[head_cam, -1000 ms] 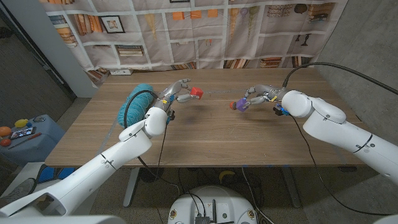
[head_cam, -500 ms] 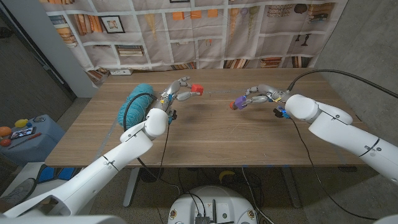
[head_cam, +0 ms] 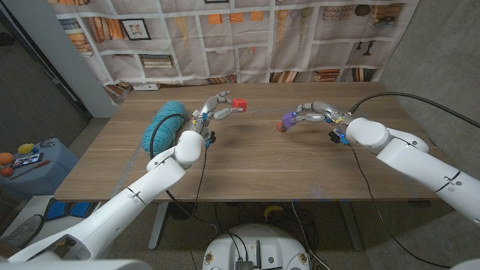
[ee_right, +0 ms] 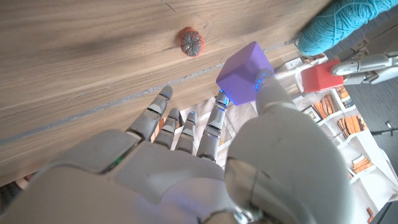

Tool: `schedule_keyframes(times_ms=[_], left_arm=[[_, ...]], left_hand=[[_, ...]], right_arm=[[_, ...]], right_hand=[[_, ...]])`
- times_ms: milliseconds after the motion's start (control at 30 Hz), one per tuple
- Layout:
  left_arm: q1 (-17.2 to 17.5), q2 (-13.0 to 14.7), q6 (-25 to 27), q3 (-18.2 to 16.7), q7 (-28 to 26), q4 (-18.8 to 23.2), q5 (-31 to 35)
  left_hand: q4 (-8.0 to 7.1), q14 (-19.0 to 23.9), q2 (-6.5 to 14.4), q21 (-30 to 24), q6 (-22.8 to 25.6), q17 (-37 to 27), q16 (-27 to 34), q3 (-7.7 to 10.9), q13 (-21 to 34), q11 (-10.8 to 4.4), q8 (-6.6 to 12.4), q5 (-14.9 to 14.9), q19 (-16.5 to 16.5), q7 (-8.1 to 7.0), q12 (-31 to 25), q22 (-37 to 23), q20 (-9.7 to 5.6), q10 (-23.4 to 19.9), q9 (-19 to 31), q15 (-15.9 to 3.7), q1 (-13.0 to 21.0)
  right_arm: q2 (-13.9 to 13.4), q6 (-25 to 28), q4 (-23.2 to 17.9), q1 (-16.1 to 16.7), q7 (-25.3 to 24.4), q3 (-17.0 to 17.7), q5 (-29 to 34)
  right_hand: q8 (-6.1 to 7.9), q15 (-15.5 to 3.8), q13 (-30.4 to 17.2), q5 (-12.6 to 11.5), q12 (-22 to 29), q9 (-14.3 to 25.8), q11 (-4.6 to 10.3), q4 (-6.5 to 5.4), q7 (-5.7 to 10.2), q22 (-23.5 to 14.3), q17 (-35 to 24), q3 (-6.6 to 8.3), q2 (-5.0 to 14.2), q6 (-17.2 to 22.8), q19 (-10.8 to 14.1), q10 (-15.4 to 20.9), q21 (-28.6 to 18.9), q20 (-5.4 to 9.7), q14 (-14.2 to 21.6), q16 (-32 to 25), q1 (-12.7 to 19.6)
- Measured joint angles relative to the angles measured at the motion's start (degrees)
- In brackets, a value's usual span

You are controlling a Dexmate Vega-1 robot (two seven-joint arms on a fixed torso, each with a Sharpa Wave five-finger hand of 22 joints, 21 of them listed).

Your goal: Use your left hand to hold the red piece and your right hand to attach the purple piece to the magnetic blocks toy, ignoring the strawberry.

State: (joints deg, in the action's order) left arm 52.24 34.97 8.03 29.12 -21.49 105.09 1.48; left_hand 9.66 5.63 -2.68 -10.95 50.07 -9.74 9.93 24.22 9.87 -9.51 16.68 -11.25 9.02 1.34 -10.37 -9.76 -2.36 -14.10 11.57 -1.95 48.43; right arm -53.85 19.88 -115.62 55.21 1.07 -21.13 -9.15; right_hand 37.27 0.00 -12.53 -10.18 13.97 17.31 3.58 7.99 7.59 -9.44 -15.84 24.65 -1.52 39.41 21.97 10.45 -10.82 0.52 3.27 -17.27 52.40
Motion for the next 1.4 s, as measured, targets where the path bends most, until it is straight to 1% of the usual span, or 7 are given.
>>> schedule_keyframes(times_ms=[233, 267, 400, 467, 500, 933, 1400], left_arm=[[0.00, -0.26, -1.65, -0.25, 1.08, -0.55, -2.69], [0.00, -0.32, -1.96, -0.36, 1.31, -0.85, -3.15], [0.00, -0.35, -2.89, -0.39, 2.09, -1.01, -4.47], [-0.08, -0.40, -3.30, -0.41, 2.56, -1.41, -5.11], [-0.30, -0.41, -3.46, -0.41, 2.79, -1.69, -5.41], [-2.48, -0.32, -6.59, 0.08, 7.87, -3.99, -9.82], [-4.42, -0.54, -9.81, 0.89, 12.99, -6.09, -13.67]], left_hand=[[0.08, -0.21, 0.09, 0.00, -0.01, 0.00, 0.00, -0.21, 0.00, 0.00, -0.03, 0.00, -0.25, 0.00, 0.00, 0.00, 0.25, 0.00, 0.03, -0.21, -0.09], [0.08, -0.21, 0.16, 0.00, -0.01, 0.00, 0.00, -0.21, 0.00, 0.00, -0.07, 0.01, -0.31, -0.01, 0.00, 0.00, 0.31, 0.00, 0.04, -0.21, -0.16], [0.04, -0.21, 0.31, 0.00, -0.01, 0.00, 0.00, -0.26, 0.00, 0.00, -0.11, 0.01, -0.31, -0.01, 0.00, 0.00, 0.31, 0.00, 0.04, -0.21, -0.31], [0.04, -0.21, 0.30, 0.00, -0.01, 0.01, 0.00, -0.26, 0.01, 0.00, -0.12, 0.01, -0.31, -0.01, 0.00, 0.00, 0.31, 0.00, 0.04, -0.21, -0.31], [0.04, -0.21, 0.30, 0.00, -0.01, 0.01, 0.00, -0.26, 0.01, 0.00, -0.13, 0.02, -0.31, -0.01, 0.00, 0.00, 0.31, 0.00, 0.04, -0.21, -0.30], [-0.07, -1.43, 0.30, 0.00, -0.02, 0.01, 0.00, -0.51, 0.11, 0.18, -0.79, -0.24, -1.23, -0.01, 0.00, 0.00, 0.61, 0.64, 0.31, -0.19, -0.30], [0.01, -2.77, 0.69, 0.43, -0.24, 0.01, 0.00, -0.60, 0.15, 0.92, -1.23, -0.24, -1.94, -0.23, 0.00, 0.00, 0.73, 1.95, 0.31, -0.10, -0.68]], right_arm=[[1.09, -4.55, 3.31, 0.00, -0.72, 0.07, -3.17], [1.23, -7.10, 3.77, -0.02, -0.74, 0.07, -4.66], [1.79, -8.36, 5.68, -0.24, -0.64, 0.07, -5.34], [2.06, -10.75, 6.67, -0.39, -0.23, 0.05, -6.58], [2.19, -12.49, 7.13, -0.43, 0.18, 0.03, -7.51], [3.87, -20.51, 12.79, -2.21, 3.98, -1.11, -11.66], [6.34, -25.17, 16.82, -4.03, 6.37, -2.52, -14.14]], right_hand=[[0.00, -0.20, 0.00, 0.04, -0.27, 0.00, -0.14, 0.07, 0.00, 0.00, 0.00, -0.07, 0.00, 0.00, -0.21, 0.13, 0.00, 0.21, -0.20, 0.00, 0.00], [0.00, -0.20, 0.00, 0.04, -0.27, 0.00, -0.22, 0.07, 0.00, 0.00, 0.00, -0.07, 0.00, 0.00, -0.21, 0.21, 0.00, 0.21, -0.20, 0.00, 0.00], [0.00, -0.20, 0.00, 0.05, -0.27, 0.00, -0.30, 0.08, 0.00, 0.00, 0.00, -0.08, 0.00, 0.00, -0.20, 0.31, 0.00, 0.21, -0.20, 0.00, 0.00], [0.00, -0.20, 0.00, 0.38, -0.27, -0.01, -0.10, 0.23, -0.01, 0.00, 0.01, -0.23, 2.45, -0.02, -0.20, 0.51, 0.00, 0.21, -0.20, 0.00, -2.45], [0.00, -0.20, 0.00, 0.41, -0.27, -0.02, -0.10, 0.24, -0.01, 0.00, 0.01, -0.24, 2.64, -0.02, -0.20, 0.52, 0.00, 0.21, -0.20, 0.00, -2.64], [0.00, -0.20, 0.00, 0.38, -0.67, -0.73, -0.32, 0.31, 0.00, 0.00, -0.05, -0.32, 2.64, -0.03, 0.13, 0.29, 0.00, 0.53, -0.19, 0.00, -2.64], [0.00, -0.20, 0.00, 0.42, -0.67, -1.27, -0.31, 0.16, -0.33, 0.00, -0.28, -0.65, 2.64, 0.29, 0.13, 0.29, 0.00, 0.52, -0.19, 0.00, -2.64]])
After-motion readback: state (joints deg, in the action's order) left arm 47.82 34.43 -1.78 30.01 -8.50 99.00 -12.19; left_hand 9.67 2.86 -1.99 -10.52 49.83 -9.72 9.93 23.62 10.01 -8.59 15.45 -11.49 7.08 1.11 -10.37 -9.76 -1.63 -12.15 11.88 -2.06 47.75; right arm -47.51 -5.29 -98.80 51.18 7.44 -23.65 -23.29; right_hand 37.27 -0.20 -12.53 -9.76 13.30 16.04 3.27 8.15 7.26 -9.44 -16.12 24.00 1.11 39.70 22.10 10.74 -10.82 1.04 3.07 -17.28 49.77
